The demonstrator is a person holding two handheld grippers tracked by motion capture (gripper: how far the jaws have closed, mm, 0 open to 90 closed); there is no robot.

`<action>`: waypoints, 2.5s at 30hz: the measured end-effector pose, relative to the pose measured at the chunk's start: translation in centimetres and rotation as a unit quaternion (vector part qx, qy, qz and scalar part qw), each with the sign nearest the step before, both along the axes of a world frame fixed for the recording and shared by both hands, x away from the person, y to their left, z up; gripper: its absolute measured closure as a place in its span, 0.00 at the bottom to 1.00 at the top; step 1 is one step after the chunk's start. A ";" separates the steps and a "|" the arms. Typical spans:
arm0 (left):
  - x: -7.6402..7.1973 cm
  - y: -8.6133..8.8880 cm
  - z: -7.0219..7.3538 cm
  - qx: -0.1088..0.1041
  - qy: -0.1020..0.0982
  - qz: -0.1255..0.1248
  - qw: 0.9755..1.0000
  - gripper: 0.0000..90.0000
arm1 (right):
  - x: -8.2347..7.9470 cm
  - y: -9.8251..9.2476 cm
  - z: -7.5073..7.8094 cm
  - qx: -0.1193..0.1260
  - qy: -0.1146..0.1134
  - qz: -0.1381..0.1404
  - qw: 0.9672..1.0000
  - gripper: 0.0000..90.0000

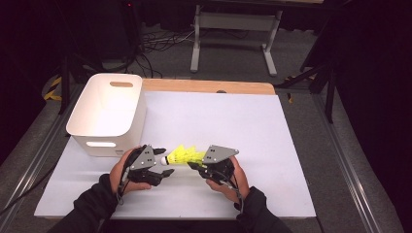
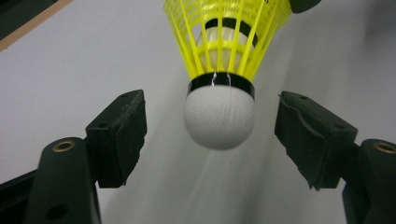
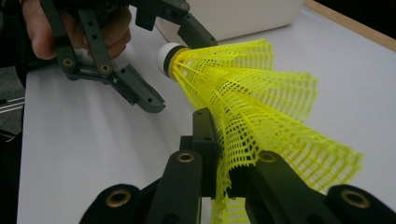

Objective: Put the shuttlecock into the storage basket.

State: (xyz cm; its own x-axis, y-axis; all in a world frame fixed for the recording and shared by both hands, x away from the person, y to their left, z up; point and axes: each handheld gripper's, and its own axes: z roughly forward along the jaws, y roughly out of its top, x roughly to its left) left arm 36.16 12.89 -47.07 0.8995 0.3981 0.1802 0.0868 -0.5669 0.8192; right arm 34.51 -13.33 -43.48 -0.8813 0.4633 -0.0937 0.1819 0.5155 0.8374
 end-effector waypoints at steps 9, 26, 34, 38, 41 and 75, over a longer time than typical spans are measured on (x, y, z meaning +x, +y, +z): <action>0.8 -1.1 -0.3 0.020 0.009 0.002 1.000 0.43 | -0.1 0.6 0.1 -0.035 -0.013 0.011 0.999 0.96; 1.3 -2.7 -0.8 0.033 0.027 -0.021 0.999 0.56 | -0.3 2.5 1.8 -0.142 -0.038 0.059 0.987 0.91; 1.5 -2.9 -0.9 0.011 0.026 -0.025 0.999 0.55 | 0.0 3.5 3.2 -0.166 -0.022 0.087 0.982 0.84; 1.4 -2.8 -0.9 -0.004 0.027 -0.019 0.999 0.54 | 0.1 4.1 3.7 -0.174 -0.011 0.101 0.979 0.78; 1.3 -2.8 -0.9 -0.018 0.030 -0.026 0.999 0.54 | 0.1 4.3 4.2 -0.165 0.000 0.109 0.980 0.73; 0.4 -1.8 -0.5 -0.089 -0.010 -0.019 0.996 0.57 | -1.5 3.0 7.2 -0.122 -0.030 0.070 0.990 0.34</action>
